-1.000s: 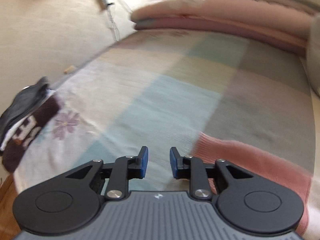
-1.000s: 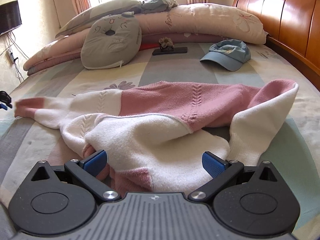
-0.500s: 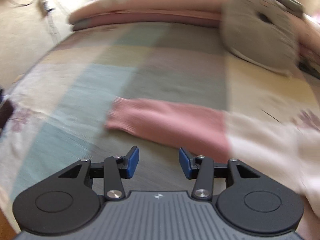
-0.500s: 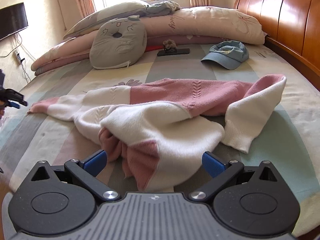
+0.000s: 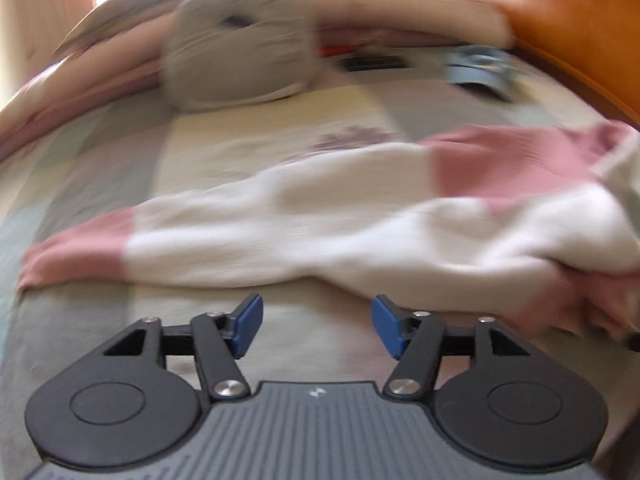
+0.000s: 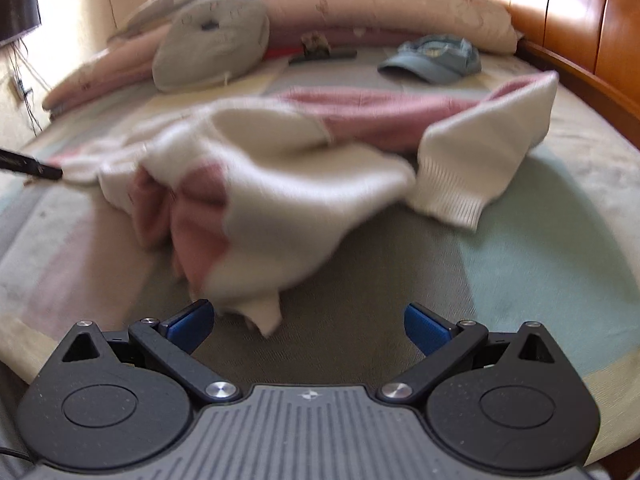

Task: Fold clothes
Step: 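Reach the right gripper to the white sleeve cuff of the sweater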

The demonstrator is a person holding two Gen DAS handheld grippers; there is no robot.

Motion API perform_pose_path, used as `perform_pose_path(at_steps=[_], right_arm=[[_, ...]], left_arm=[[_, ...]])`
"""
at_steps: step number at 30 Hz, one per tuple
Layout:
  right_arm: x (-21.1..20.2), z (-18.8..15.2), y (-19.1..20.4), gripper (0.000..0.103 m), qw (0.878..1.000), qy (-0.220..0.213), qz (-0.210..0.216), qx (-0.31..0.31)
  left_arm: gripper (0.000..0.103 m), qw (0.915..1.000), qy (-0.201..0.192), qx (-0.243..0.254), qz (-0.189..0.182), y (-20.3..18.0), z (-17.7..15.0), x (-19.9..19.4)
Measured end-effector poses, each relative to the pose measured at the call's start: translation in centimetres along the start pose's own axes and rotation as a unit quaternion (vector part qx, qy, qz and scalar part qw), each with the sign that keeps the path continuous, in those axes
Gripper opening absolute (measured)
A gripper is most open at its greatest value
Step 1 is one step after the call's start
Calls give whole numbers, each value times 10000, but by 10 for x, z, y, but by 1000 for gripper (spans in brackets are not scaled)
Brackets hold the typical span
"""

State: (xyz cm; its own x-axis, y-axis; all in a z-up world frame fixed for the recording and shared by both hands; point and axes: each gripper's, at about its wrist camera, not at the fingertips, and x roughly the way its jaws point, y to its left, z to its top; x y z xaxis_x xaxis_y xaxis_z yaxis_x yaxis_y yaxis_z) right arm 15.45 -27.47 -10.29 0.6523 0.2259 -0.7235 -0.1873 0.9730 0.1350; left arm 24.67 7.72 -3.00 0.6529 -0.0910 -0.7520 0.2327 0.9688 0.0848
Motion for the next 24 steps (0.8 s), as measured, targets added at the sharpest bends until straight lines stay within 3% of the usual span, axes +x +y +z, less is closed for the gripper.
perform_pose_path(at_steps=[4, 10, 17, 24], right_arm=[[10, -12, 2, 103, 9998, -73, -114, -163], [6, -10, -2, 103, 9984, 166, -20, -535], [-15, -11, -31, 103, 9976, 185, -442, -499], [-16, 28, -78, 103, 9951, -130, -982, 42]], left_arm=[[65, 9980, -164, 596, -125, -57, -12, -9], [68, 9952, -162, 939, -226, -109, -39, -9], [70, 9963, 95, 815, -240, -131, -57, -4], [78, 9965, -258, 725, -338, -143, -49, -25]])
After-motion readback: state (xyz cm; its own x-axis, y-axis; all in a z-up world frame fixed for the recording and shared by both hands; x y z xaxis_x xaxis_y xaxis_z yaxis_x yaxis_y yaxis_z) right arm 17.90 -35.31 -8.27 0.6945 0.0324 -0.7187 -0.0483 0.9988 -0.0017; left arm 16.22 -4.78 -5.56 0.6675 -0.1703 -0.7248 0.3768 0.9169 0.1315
